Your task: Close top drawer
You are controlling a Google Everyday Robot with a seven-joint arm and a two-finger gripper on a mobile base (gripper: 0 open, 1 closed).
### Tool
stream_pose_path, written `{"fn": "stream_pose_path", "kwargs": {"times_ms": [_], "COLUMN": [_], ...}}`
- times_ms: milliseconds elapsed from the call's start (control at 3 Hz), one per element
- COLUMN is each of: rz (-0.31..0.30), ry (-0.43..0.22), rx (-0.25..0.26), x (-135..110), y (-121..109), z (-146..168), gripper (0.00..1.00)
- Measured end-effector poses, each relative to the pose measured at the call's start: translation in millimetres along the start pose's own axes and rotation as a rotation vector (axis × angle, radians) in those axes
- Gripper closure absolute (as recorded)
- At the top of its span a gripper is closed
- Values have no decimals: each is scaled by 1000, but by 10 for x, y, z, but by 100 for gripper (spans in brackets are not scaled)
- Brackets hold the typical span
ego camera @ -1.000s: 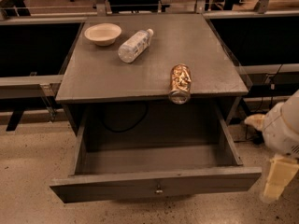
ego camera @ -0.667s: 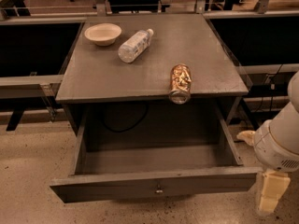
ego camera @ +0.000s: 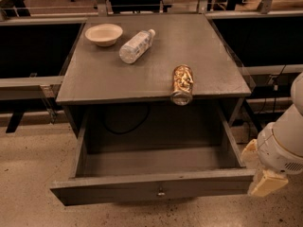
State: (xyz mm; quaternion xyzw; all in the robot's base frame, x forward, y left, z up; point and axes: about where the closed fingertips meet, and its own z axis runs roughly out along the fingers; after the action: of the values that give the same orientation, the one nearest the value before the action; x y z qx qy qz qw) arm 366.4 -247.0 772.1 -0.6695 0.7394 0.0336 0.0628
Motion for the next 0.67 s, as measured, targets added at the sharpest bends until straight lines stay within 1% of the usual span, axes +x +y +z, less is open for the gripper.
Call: {"fn": "stream_pose_path", "kwargs": {"times_ms": [333, 667], "rz": [0, 6], "ry": [0, 6], "rx": [0, -4], "x": [0, 1], "y": [0, -7], "z": [0, 55], "gripper": [64, 89]}}
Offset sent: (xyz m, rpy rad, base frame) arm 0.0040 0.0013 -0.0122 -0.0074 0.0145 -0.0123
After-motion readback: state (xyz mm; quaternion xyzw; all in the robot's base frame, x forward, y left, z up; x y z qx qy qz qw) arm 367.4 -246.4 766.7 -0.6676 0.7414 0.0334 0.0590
